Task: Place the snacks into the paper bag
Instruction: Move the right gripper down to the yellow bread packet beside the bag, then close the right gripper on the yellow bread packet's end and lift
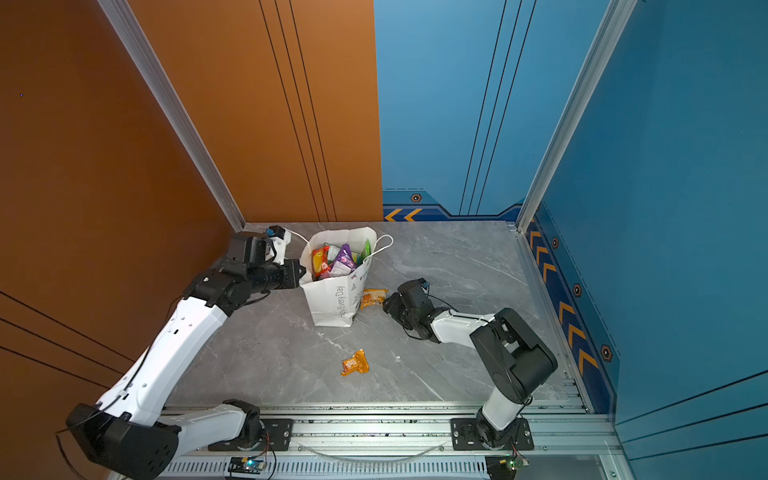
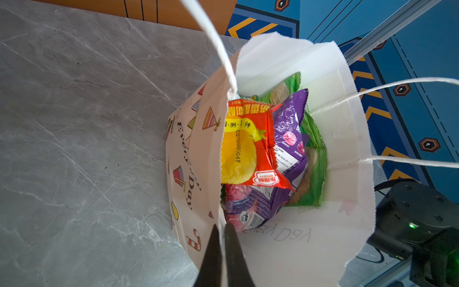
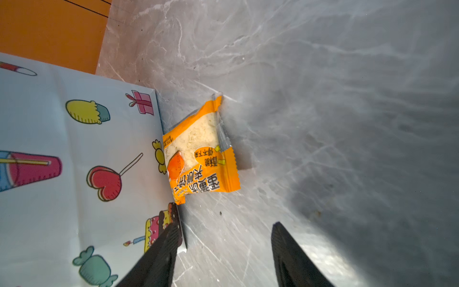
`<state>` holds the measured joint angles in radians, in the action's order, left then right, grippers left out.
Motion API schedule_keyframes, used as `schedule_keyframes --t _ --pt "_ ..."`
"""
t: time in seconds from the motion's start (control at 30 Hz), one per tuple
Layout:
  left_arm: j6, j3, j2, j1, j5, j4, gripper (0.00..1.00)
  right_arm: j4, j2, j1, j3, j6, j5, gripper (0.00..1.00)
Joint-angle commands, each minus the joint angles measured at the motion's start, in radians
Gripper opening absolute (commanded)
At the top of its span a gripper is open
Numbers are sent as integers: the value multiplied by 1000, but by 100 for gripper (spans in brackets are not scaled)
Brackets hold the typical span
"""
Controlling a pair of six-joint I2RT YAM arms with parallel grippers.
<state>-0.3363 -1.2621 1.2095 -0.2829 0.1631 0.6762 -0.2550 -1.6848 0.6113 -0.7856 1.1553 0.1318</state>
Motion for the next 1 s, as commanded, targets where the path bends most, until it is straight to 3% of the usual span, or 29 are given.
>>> schedule_keyframes --t 0.0,0.43,0.83,0.97 --pt "29 -2 -29 -7 -17 -67 0 0 -42 -11 -51 -24 56 60" --pt "27 -1 -23 -4 -15 -67 0 -12 -164 -50 -117 -20 109 57" --pt "28 -3 -34 -4 -15 -67 0 -44 -280 -48 -198 -35 134 35" --pt "28 -3 -36 -7 -15 -67 0 -61 -291 -51 -205 -36 140 23"
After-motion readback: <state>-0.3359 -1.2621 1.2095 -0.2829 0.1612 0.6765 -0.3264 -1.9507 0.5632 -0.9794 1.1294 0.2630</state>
